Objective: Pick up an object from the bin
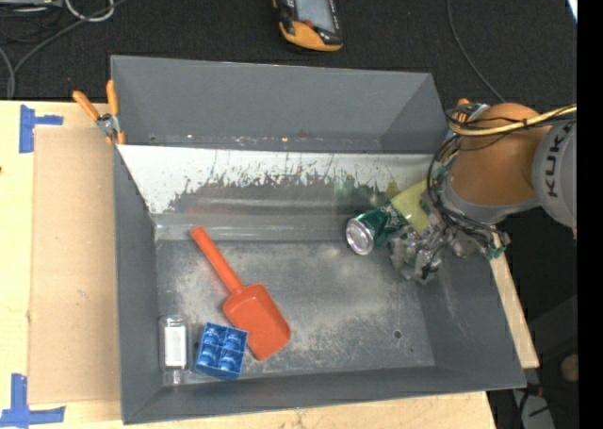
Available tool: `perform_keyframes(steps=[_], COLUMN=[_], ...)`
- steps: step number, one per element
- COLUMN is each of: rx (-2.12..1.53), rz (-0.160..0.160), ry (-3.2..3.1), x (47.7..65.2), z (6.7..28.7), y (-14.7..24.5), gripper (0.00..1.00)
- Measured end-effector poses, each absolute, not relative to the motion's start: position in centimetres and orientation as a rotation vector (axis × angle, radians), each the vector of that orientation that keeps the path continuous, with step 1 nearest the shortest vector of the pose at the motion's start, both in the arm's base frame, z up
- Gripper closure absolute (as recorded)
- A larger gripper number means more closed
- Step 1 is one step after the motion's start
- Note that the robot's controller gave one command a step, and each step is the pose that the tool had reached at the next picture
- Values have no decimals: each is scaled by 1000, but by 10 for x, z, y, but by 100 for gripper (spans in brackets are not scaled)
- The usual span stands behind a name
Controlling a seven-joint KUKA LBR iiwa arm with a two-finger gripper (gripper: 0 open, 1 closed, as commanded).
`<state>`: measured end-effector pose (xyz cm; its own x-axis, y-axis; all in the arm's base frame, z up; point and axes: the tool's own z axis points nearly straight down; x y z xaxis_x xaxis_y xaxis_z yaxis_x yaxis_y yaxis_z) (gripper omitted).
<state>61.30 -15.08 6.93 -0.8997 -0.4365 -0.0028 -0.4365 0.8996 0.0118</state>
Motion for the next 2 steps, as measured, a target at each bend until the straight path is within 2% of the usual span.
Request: perform_keyframes(steps=[1,2], rx=[-704,-704], rz=[23,30], ry=[3065,3071], x=[612,610], z=[86,123], y=[-150,-148], gripper=[100,100])
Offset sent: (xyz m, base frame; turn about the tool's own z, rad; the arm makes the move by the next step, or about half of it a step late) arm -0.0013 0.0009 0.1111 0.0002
